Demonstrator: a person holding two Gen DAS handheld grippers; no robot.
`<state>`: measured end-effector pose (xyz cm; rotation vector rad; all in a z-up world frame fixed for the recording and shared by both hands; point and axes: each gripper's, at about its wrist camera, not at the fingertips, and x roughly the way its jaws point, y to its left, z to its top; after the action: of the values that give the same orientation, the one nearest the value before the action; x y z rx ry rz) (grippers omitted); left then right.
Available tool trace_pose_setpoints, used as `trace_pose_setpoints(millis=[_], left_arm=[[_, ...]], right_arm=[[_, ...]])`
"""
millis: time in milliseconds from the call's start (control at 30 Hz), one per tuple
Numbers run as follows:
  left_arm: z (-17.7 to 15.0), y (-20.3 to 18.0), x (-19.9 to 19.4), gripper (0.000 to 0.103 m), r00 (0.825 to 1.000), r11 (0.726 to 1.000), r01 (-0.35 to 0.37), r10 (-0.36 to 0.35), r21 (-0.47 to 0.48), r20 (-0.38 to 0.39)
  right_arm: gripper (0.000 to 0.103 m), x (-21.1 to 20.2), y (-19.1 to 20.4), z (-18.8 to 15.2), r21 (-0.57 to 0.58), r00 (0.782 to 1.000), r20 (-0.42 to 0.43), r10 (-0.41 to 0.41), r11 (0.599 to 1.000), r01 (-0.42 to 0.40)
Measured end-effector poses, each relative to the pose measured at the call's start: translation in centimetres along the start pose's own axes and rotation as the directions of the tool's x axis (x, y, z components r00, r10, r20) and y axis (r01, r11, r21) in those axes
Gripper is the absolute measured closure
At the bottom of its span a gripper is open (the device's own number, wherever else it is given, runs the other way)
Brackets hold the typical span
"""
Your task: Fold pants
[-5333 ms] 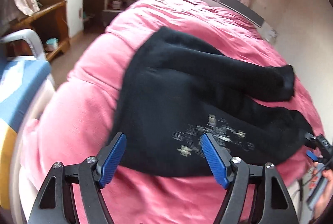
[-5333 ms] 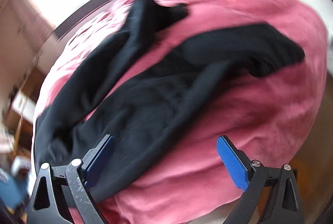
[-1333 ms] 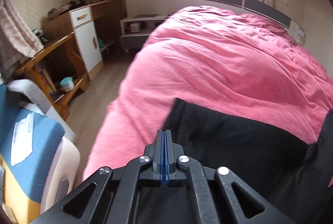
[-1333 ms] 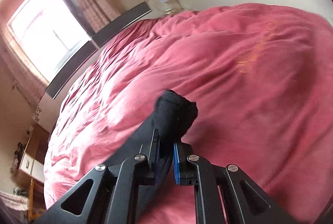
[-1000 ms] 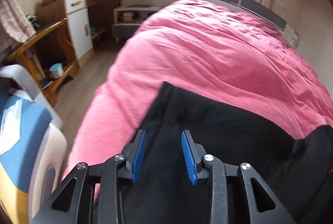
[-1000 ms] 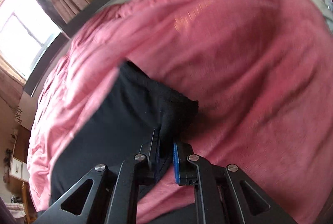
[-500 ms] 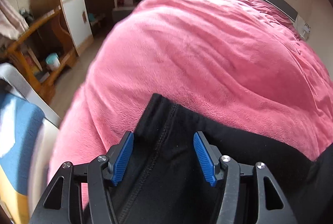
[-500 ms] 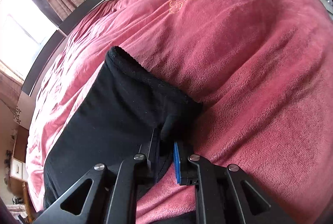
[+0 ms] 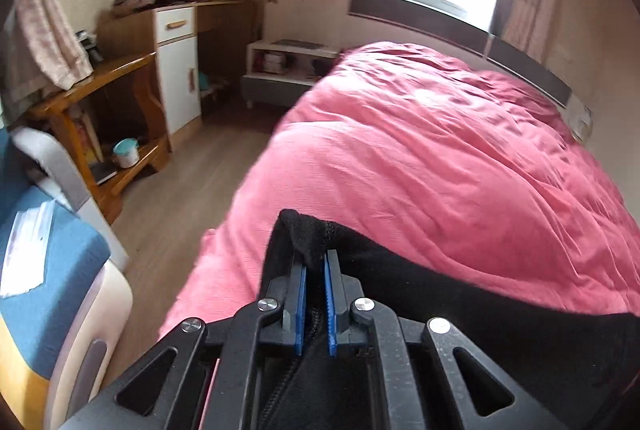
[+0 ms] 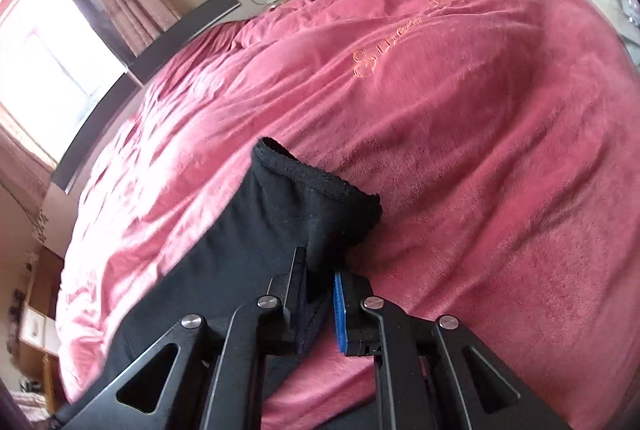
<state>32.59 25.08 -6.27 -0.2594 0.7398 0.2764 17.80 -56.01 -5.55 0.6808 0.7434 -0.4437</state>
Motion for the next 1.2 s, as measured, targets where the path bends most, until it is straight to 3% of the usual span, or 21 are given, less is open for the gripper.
trace_pose_setpoints(millis=[133,200,267,300,367,600,800,933,1067,1100,1133,1167,1200], left_arm=[[-2.1,-0.5,2.6,0.094,0.998,0.998,-0.049,0.050,0.044,-0.042],[-3.5,-1.8,4.2,0.088,0.991,0.987,-0.107,0.116,0.123,-0.064],[-4.3,-2.7,5.2,0.076,0.982,0.977,-0.129,0.150,0.168,-0.118],[-4.6,-2.9,5.2,0.075,0.979,0.974,-0.134,0.159,0.182,-0.126],[-4.8,-2.4,4.3,0.070,0.987,0.979,-0.103,0.123,0.175,-0.108],[-7.8,1.2,-1.4,0.064,0.991,0.993,-0.030,0.044,0.112,-0.127],[-14.9,3.0,-6.9,0.062,0.985,0.986,0.034,-0.005,0.166,-0.175],[-18.8,3.4,-9.5,0.062,0.988,0.980,0.013,0.018,0.201,-0.152],[-19.7,3.3,-10.8,0.061,0.991,0.981,-0.006,0.032,0.195,-0.130],[-19.8,3.3,-10.9,0.061,0.990,0.982,-0.012,0.038,0.188,-0.133],[-19.8,3.2,-10.9,0.061,0.989,0.982,-0.020,0.046,0.186,-0.138],[-19.8,3.0,-10.9,0.061,0.988,0.981,-0.030,0.058,0.190,-0.144],[-19.8,2.8,-10.8,0.061,0.986,0.980,-0.039,0.069,0.195,-0.151]], right_arm=[[0.091,2.8,-1.2,-1.5,0.005,0.996,-0.057,-0.065,0.998,0.065],[0.091,3.3,-1.2,-1.6,-0.007,0.995,-0.060,-0.078,0.997,0.078],[0.083,3.5,-0.7,-1.2,-0.021,0.994,-0.070,-0.085,0.996,0.083],[0.079,3.2,-0.5,-1.0,-0.030,0.994,-0.073,-0.082,0.996,0.080],[0.059,2.0,-0.2,-0.4,-0.051,0.997,-0.057,-0.061,0.997,0.058],[0.047,-3.4,-2.2,-1.6,-0.121,0.998,-0.010,-0.064,0.991,0.062],[0.035,-7.0,-6.8,-5.5,-0.127,0.991,-0.022,-0.134,0.983,0.130],[0.034,-7.0,-10.3,-8.1,-0.035,0.991,-0.082,-0.109,0.994,0.106],[0.037,-6.0,-11.4,-9.6,0.040,0.994,-0.106,-0.018,0.999,0.022],[0.044,-5.8,-11.3,-9.8,0.047,0.994,-0.110,0.001,0.999,0.004],[0.068,-5.6,-11.1,-9.9,0.046,0.993,-0.117,0.022,0.999,-0.017],[0.082,-5.4,-10.7,-9.9,0.036,0.991,-0.130,0.035,0.999,-0.030],[0.084,-5.6,-10.1,-9.8,0.013,0.991,-0.129,0.034,0.999,-0.033]])
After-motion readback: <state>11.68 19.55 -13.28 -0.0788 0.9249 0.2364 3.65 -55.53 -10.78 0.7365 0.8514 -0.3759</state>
